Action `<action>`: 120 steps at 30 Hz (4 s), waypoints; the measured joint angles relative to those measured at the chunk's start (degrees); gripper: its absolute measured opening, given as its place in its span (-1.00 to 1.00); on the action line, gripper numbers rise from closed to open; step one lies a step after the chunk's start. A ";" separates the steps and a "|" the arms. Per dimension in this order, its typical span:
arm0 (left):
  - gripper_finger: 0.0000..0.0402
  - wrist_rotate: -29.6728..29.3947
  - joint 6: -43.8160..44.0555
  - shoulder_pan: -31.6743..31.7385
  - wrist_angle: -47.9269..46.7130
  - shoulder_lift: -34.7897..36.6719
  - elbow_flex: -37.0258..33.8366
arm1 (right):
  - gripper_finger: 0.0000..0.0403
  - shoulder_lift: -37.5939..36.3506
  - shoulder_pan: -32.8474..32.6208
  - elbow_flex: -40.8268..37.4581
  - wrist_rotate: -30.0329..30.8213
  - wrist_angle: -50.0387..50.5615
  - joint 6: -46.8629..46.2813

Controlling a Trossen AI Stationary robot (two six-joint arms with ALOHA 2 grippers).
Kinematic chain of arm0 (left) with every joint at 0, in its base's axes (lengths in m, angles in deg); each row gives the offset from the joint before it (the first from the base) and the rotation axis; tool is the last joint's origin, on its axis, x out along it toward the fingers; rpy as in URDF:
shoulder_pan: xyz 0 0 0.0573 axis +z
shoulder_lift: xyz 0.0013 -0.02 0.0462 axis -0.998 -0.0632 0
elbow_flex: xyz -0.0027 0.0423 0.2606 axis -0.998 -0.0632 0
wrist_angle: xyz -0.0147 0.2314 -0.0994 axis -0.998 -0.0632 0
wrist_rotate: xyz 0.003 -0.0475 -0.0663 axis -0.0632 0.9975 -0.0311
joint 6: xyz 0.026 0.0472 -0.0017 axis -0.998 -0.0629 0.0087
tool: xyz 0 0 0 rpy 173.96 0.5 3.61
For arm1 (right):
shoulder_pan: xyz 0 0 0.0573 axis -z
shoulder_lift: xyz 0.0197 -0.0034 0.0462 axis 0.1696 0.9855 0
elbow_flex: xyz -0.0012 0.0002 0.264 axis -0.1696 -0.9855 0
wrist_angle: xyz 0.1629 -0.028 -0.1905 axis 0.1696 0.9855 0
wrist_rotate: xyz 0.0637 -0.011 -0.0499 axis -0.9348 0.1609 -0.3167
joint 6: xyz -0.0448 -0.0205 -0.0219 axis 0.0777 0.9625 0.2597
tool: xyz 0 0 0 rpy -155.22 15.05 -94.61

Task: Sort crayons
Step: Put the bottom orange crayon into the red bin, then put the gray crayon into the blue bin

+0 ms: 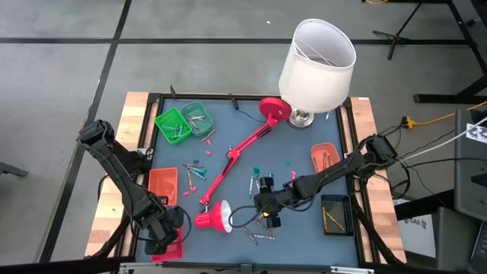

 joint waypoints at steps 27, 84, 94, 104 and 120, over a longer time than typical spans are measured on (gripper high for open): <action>-0.33 -11.25 -0.07 -0.07 0.46 0.02 0.00 | -0.02 2.21 -0.07 0.02 -7.13 5.80 4.38; -0.33 -42.10 -0.52 0.15 2.85 0.02 0.00 | -0.91 4.42 -1.62 0.13 -7.94 6.01 10.73; -0.33 -46.63 -6.03 3.11 4.83 0.02 0.00 | -0.90 4.69 -1.40 4.89 -5.93 7.95 10.22; -0.33 -46.64 -22.26 8.09 17.72 0.02 -0.02 | -0.91 4.46 -1.49 14.93 7.64 11.18 12.74; -0.33 -46.48 -39.53 14.92 28.46 0.02 0.00 | -0.91 4.35 -1.49 23.02 19.64 5.41 14.82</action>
